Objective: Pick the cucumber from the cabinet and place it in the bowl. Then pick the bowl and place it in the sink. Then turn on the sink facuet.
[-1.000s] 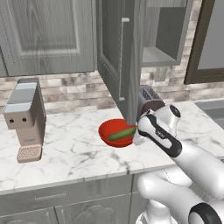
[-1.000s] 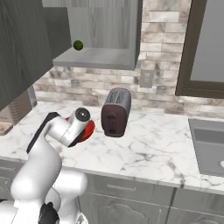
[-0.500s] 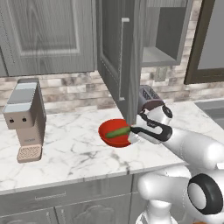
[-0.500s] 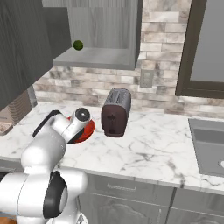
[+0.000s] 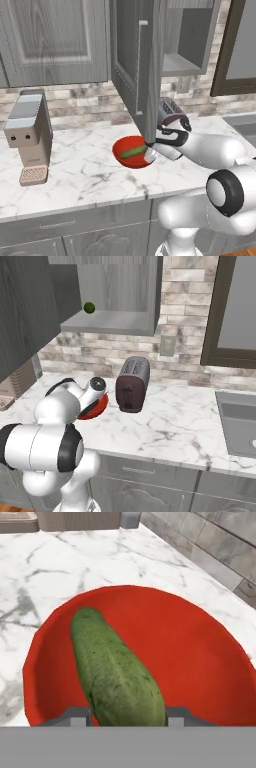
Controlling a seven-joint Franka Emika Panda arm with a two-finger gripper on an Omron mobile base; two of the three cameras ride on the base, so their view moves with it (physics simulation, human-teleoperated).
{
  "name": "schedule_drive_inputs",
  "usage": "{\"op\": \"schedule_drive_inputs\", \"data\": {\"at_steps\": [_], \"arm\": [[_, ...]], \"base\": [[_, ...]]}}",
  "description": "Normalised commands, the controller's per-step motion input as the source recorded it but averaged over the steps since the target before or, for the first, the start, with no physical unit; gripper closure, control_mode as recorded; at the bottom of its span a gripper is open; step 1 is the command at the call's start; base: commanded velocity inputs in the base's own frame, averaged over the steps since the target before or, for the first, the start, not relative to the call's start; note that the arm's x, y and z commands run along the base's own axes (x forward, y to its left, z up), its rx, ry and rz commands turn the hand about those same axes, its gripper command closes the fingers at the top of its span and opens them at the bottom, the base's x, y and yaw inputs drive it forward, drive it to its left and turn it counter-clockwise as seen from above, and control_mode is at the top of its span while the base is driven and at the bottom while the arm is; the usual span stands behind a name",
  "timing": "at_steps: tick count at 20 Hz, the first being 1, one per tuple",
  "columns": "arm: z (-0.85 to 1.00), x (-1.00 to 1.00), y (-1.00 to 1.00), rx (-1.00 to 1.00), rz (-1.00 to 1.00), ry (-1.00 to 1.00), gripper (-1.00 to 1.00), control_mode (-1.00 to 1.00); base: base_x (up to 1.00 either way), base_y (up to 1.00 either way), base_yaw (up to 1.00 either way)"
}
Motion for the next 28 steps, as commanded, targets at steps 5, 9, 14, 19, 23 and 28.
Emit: {"op": "schedule_drive_inputs", "data": {"at_steps": [5,9,14,19,23,28], "arm": [[-0.25,0.09,0.0,-0.02,0.0,0.06,1.0,-1.0],[-0.14,0.11,0.0,-0.02,0.0,0.02,1.0,-1.0],[0.0,0.01,0.0,-0.01,-0.01,0.0,-1.0,-1.0],[0.0,-0.11,-0.03,0.0,0.0,0.0,-1.0,-1.0],[0.03,-0.45,-0.09,0.0,0.0,0.0,-1.0,-1.0],[0.5,-0.78,-0.08,-0.01,0.0,0.0,-1.0,-1.0]], "base": [[0.0,0.0,0.0],[0.0,0.0,0.0],[0.0,0.0,0.0],[0.0,0.0,0.0],[0.0,0.0,0.0],[0.0,0.0,0.0]]}}
